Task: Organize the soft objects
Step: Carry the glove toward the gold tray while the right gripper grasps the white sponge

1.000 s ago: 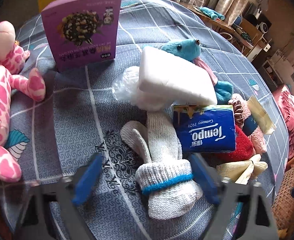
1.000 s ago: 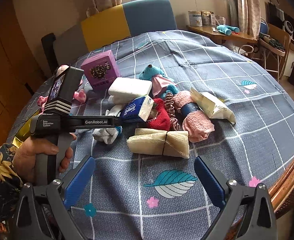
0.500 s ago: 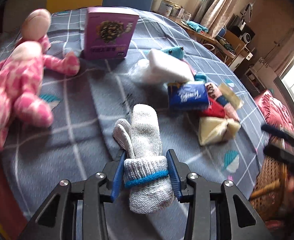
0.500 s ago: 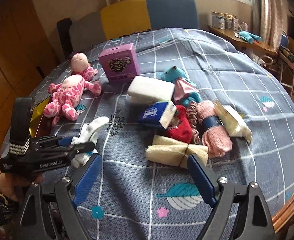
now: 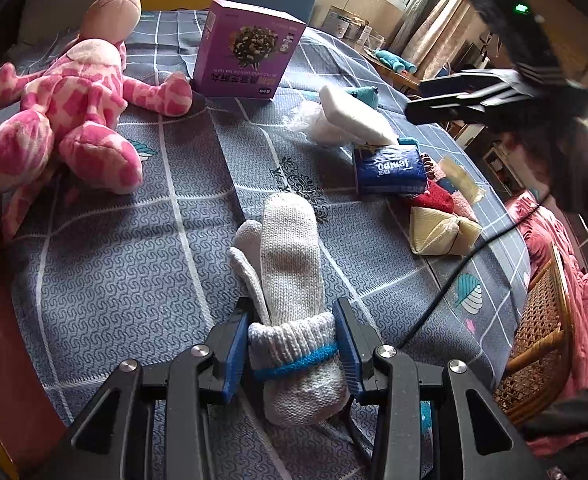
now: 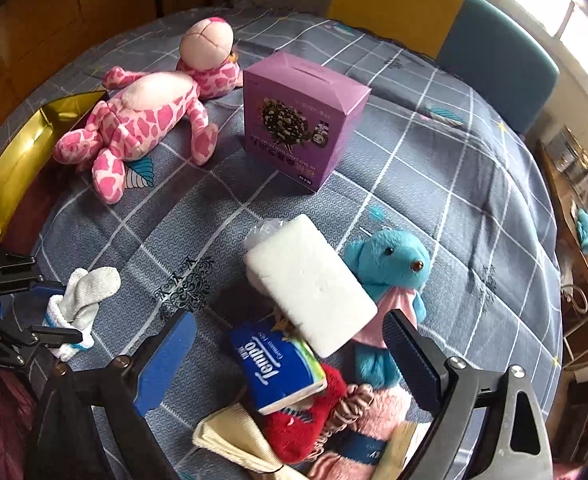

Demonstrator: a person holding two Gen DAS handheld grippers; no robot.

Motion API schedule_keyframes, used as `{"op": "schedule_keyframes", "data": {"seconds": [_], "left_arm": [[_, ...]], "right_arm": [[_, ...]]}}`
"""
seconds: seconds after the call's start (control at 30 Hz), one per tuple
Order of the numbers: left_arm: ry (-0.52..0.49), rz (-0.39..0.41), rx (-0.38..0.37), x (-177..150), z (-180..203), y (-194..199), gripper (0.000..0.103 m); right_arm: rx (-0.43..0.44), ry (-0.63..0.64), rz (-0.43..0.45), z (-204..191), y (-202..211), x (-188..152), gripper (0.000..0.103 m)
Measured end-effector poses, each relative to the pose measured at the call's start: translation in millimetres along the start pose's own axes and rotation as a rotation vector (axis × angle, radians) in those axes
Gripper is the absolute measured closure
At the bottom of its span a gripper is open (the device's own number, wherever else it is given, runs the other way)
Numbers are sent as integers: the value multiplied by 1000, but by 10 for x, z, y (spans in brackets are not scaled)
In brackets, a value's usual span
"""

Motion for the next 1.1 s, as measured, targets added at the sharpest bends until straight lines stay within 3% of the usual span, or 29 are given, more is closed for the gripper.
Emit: {"op": "schedule_keyframes", "data": {"seconds": [0.27, 0.4, 0.43, 0.47, 0.5, 0.7, 0.87, 0.97, 1.1], "left_arm": [[36, -7, -31, -33, -46, 43, 62], [40, -8, -31, -35, -40, 53, 62], [41, -7, -30, -35, -40, 51, 62], [41, -7, -29, -34, -39, 54, 62], [40, -6, -27, -30, -38, 54, 62], [31, 1, -15, -40, -1, 91, 62], [24, 55, -7, -13, 52, 320, 63], [39, 96, -5, -30, 39, 531, 63], [71, 173, 17, -64, -54, 983, 63]], "right_arm": [[4, 222, -158, -63, -520, 204, 7], [12, 275, -214, -102, -693, 198, 7], [12, 272, -222, -104, -720, 193, 9], [15, 254, -222, -102, -731, 203, 29], [27, 234, -218, -94, -719, 214, 41], [49, 173, -114, -145, -304, 217, 42], [98, 75, 6, -365, 240, 282, 41], [178, -18, 21, -597, 359, 188, 40], [236, -88, -7, -1053, 166, -160, 40]]}}
Point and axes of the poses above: each gripper's, at about its wrist camera, not at the fingertips, and y roughly against the way its jaws point, z to its right, x to its top, the point moved 8 cm from there along -y, roughly the way its jaws point, and after that the axes turned 10 degrees about -y, right-handed, at the moved point
